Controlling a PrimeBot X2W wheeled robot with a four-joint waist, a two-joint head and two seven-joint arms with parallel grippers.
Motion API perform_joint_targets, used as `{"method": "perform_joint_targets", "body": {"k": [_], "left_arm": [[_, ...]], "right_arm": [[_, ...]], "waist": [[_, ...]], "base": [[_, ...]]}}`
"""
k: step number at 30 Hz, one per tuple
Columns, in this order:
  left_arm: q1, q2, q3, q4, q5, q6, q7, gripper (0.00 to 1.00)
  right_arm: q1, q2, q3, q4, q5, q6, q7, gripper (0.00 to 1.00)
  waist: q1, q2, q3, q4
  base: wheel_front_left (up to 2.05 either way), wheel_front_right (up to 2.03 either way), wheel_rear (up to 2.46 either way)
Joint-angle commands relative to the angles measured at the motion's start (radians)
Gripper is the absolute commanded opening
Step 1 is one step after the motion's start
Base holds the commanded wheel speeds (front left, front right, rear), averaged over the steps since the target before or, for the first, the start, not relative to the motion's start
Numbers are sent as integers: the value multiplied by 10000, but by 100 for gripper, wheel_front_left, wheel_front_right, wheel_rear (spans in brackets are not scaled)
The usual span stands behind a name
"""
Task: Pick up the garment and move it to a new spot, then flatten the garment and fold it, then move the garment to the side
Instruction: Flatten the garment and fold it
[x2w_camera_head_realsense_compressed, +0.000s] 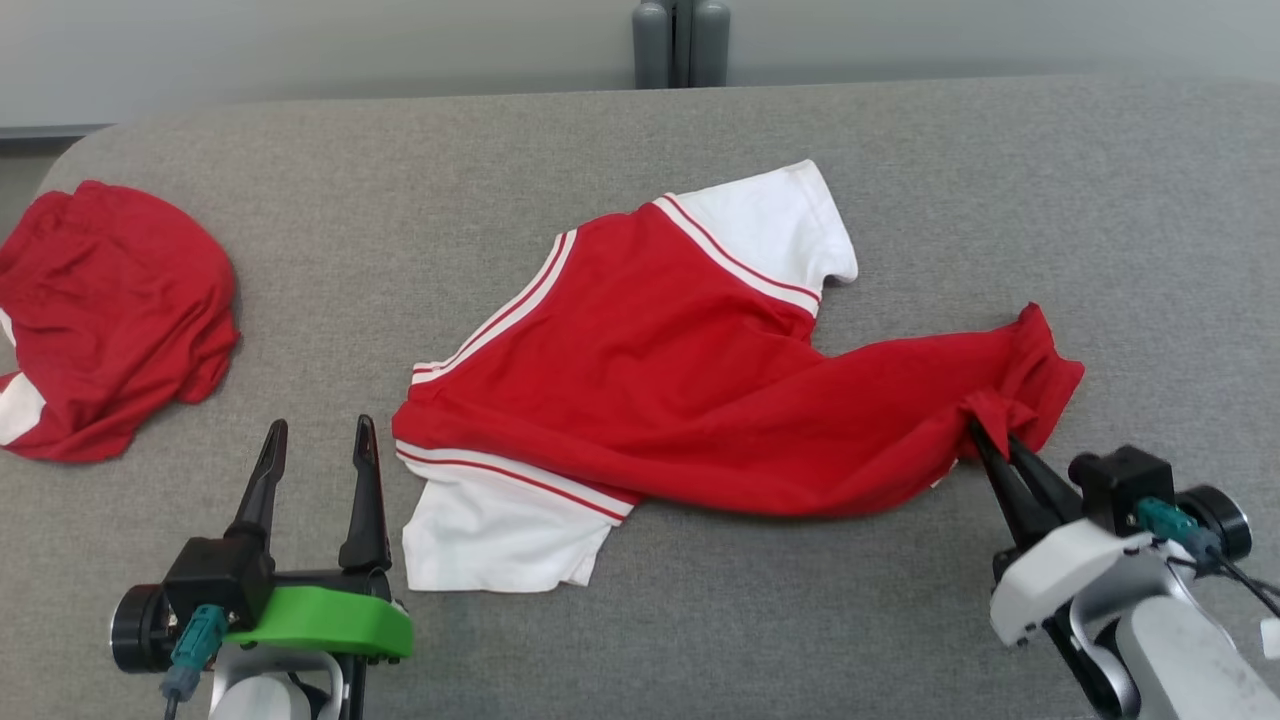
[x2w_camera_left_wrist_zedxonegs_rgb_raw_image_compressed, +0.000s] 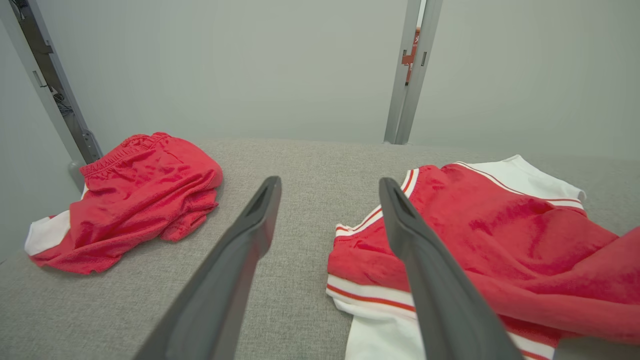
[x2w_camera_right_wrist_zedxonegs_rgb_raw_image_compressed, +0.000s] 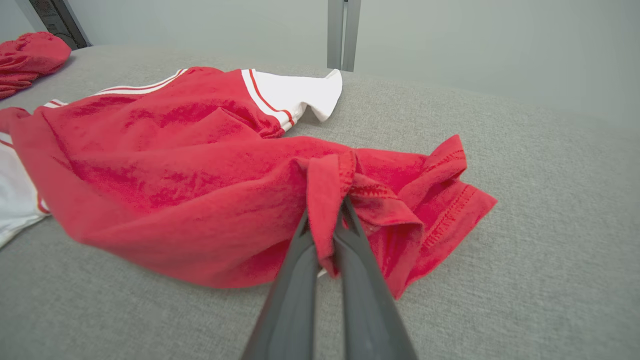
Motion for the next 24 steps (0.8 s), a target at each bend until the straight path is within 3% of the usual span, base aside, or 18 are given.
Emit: {"method": "perform_joint_targets", "body": {"k": [1, 8, 9, 10, 11, 17, 24], "left_arm": [[-269, 18, -23, -2, -2, -19, -5, 100], [-579, 19, -218, 62, -86, 34, -5, 100], [-594, 18, -245, 80, -108, 49, -5, 100], [-603, 18, -260, 88, -115, 63, -4, 100], [-613, 18, -280, 94, -125, 78, -4, 100], [-456, 18, -271, 143, -135, 143, -5, 100], [-272, 18, -103, 76, -32, 144, -5, 100]], "right_arm": [[-496, 4, 46, 283, -9, -18, -11, 0], [-2700, 172, 158, 2451, 180, -18, -163, 0], [-3082, 228, 166, 2942, 237, -18, -291, 16], [-3289, 259, 191, 3233, 257, -18, -385, 47], [-3460, 289, 210, 3518, 282, -18, -477, 100], [-3815, 460, 436, 4554, 399, -18, -1164, 100], [-2956, 343, 690, 3649, 551, -18, -1333, 100]], "waist": [[0, 0, 199, 209], [0, 0, 574, 587], [0, 0, 605, 618], [0, 0, 617, 632], [0, 0, 624, 645], [0, 0, 463, 519], [0, 0, 246, 163]], "base": [[0, 0, 0], [0, 0, 0], [0, 0, 0], [0, 0, 0], [0, 0, 0], [0, 0, 0], [0, 0, 0]]}}
